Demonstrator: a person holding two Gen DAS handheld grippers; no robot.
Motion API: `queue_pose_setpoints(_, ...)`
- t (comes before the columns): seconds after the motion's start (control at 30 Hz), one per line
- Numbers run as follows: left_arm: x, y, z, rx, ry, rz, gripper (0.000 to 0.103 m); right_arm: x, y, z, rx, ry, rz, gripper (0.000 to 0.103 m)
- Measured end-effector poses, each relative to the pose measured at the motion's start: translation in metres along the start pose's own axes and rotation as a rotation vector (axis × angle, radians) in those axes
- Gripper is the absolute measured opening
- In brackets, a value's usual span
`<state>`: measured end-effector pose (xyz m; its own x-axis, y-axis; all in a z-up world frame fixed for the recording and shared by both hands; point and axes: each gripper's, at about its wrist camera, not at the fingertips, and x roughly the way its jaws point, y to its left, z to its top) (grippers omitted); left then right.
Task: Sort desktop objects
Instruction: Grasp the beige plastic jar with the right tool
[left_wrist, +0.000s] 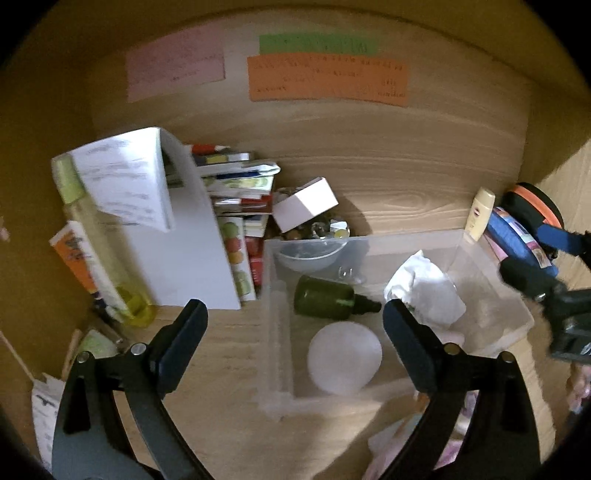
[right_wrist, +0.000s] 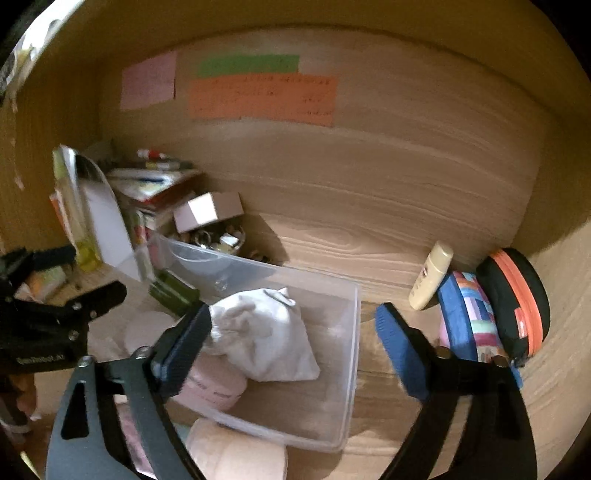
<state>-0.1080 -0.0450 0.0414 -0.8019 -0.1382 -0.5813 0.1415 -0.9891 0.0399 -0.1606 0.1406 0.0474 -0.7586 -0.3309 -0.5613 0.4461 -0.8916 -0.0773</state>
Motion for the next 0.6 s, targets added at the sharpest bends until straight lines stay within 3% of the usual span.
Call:
queue_pose_setpoints(0.3, -0.031, 0.019, -0.021, -0.003, -0.015, -0.013, 0.100, -0.050, 0.003, -0.016, -0.020, -0.060, -0.015, 0.099)
queue_pose_setpoints(0.6, -0.043, 0.036, -0.052, -0.023, 0.022, -0.002, 0.100, -0.063, -0.003, -0.048, 0.009, 0.011, -0.016, 0.099)
